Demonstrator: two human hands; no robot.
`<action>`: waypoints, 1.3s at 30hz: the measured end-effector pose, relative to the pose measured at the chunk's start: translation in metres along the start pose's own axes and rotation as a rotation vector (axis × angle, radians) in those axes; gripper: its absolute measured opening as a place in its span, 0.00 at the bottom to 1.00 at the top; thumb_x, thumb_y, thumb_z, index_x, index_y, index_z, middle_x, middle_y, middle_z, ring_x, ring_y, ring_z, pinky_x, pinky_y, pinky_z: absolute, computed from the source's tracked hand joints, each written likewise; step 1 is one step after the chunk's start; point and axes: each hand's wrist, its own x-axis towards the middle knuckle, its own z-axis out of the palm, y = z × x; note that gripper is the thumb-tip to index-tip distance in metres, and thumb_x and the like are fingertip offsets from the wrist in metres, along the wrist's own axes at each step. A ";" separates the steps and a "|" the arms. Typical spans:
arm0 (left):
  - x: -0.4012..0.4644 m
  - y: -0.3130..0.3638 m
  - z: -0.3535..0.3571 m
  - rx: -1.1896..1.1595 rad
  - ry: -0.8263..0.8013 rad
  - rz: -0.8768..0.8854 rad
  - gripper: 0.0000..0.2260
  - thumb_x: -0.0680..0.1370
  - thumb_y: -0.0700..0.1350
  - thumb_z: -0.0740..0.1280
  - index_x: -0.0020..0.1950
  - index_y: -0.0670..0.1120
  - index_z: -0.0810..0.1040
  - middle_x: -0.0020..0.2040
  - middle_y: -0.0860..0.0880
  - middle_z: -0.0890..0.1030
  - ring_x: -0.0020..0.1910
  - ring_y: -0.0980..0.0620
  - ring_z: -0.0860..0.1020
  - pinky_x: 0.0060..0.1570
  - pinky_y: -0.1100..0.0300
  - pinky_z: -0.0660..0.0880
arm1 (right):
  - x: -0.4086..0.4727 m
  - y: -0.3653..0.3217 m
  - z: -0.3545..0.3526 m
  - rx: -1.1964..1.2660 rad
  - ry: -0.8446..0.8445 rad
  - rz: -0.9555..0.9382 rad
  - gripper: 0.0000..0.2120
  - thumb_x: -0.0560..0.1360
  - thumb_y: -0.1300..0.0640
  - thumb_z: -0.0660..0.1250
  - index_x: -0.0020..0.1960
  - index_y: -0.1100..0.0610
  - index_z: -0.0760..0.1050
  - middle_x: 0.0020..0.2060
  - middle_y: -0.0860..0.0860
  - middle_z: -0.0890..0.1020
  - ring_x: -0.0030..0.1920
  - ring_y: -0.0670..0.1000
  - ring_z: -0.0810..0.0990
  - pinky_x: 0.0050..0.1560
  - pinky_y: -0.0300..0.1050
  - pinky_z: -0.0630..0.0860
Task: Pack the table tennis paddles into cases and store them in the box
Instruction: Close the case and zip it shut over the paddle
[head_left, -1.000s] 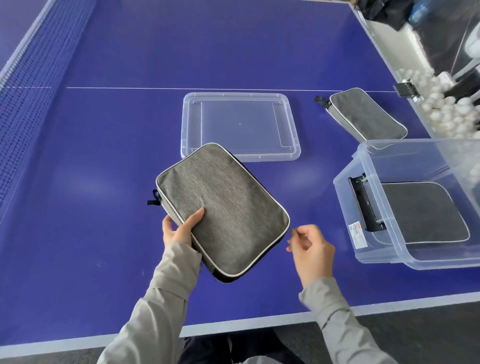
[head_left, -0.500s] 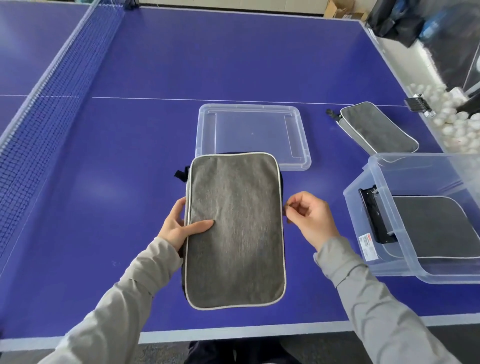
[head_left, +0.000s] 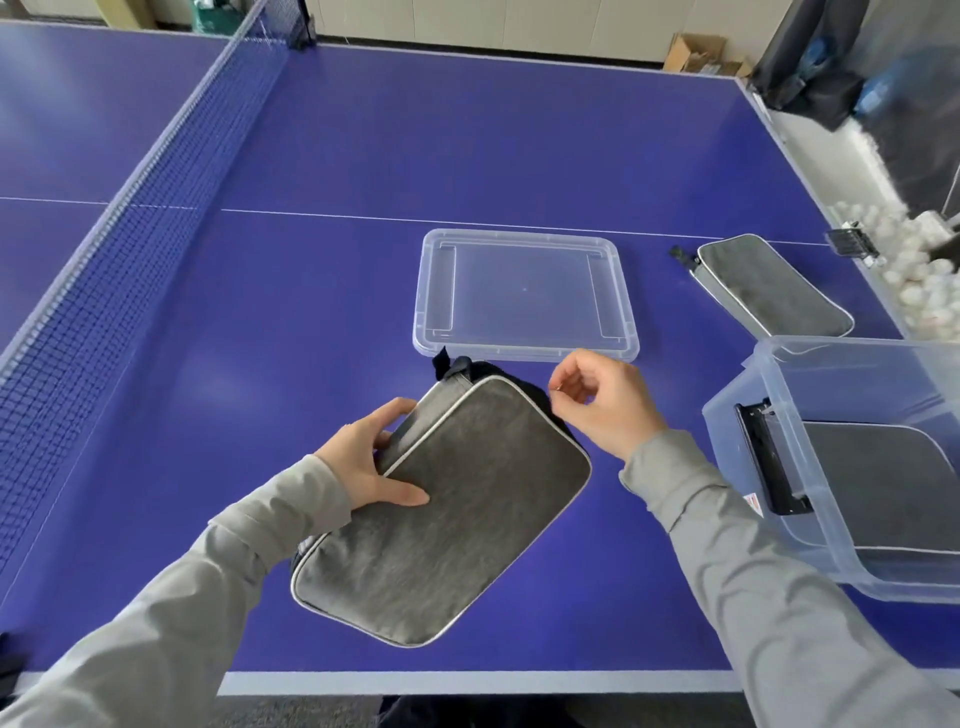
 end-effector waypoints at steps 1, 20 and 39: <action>0.000 0.001 -0.001 0.063 -0.009 0.007 0.38 0.58 0.47 0.80 0.63 0.56 0.67 0.46 0.44 0.83 0.44 0.43 0.82 0.51 0.51 0.78 | 0.001 -0.007 0.003 0.001 -0.005 -0.034 0.11 0.68 0.69 0.68 0.37 0.54 0.74 0.29 0.46 0.77 0.29 0.41 0.73 0.36 0.28 0.69; -0.007 -0.028 0.015 -0.636 0.344 -0.066 0.29 0.56 0.39 0.78 0.52 0.53 0.72 0.37 0.44 0.84 0.33 0.46 0.83 0.30 0.55 0.79 | -0.042 -0.003 0.059 0.266 0.227 0.228 0.20 0.73 0.57 0.70 0.63 0.51 0.70 0.59 0.48 0.76 0.55 0.46 0.76 0.54 0.34 0.70; 0.014 -0.009 0.058 -1.356 0.315 -0.110 0.26 0.59 0.41 0.77 0.56 0.49 0.77 0.50 0.48 0.82 0.49 0.47 0.80 0.49 0.49 0.76 | -0.083 -0.022 0.076 1.157 0.458 0.588 0.23 0.65 0.56 0.74 0.57 0.57 0.73 0.48 0.51 0.85 0.47 0.51 0.84 0.50 0.58 0.79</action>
